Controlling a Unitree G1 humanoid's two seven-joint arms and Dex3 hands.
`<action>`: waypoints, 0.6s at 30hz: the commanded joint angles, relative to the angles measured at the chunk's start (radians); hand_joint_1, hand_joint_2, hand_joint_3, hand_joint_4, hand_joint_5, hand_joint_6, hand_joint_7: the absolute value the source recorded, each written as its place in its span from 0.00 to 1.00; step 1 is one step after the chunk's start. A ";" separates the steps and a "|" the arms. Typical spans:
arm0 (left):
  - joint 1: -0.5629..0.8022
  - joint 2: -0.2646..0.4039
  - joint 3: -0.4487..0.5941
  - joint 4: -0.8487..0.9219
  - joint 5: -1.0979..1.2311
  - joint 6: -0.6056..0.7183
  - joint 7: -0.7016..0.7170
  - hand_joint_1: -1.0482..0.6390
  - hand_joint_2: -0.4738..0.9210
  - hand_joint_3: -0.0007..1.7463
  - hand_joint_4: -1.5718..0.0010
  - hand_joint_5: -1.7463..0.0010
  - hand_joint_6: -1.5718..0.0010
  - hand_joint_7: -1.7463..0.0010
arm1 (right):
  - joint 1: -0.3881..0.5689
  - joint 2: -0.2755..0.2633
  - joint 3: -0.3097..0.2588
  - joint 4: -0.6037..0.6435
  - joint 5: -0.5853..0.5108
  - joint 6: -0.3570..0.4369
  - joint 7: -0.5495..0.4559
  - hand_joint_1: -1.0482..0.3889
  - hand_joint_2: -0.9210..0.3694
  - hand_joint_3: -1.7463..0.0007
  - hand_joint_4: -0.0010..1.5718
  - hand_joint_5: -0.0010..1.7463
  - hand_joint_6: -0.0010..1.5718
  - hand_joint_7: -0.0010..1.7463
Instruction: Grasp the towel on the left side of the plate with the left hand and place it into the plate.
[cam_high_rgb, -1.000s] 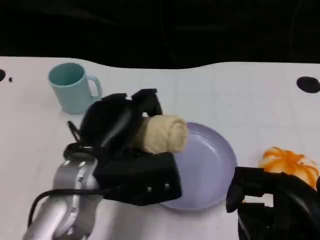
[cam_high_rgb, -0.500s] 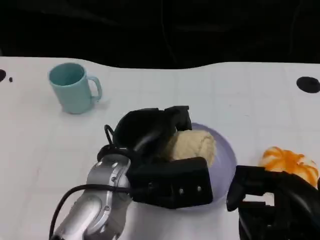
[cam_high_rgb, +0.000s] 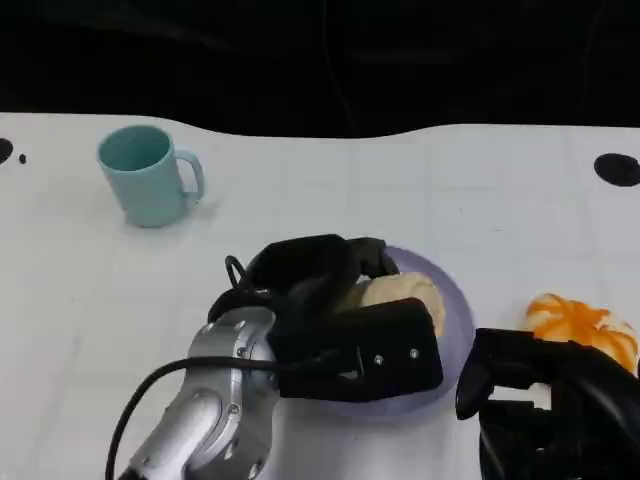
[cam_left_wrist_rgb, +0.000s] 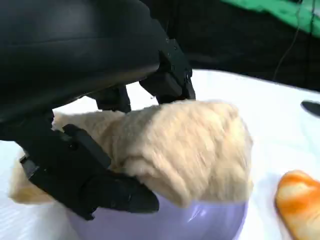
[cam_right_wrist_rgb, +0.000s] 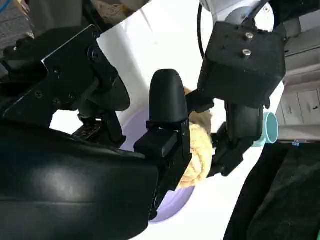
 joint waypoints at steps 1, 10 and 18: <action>-0.019 0.026 -0.016 -0.034 0.021 0.020 -0.035 0.27 1.00 0.14 0.78 0.82 0.75 1.00 | 0.024 0.012 -0.027 -0.017 -0.004 -0.014 -0.021 0.78 0.35 0.18 0.53 1.00 0.44 0.91; -0.015 0.078 -0.033 -0.091 0.041 0.017 -0.097 0.25 1.00 0.13 0.82 0.85 0.74 0.99 | 0.023 -0.014 -0.022 -0.037 -0.046 0.016 -0.052 0.79 0.33 0.20 0.52 1.00 0.42 0.91; 0.029 0.134 0.057 -0.219 -0.050 0.019 -0.159 0.25 1.00 0.14 0.85 0.86 0.76 1.00 | 0.010 -0.017 -0.022 -0.032 -0.057 0.021 -0.051 0.79 0.32 0.20 0.54 1.00 0.41 0.93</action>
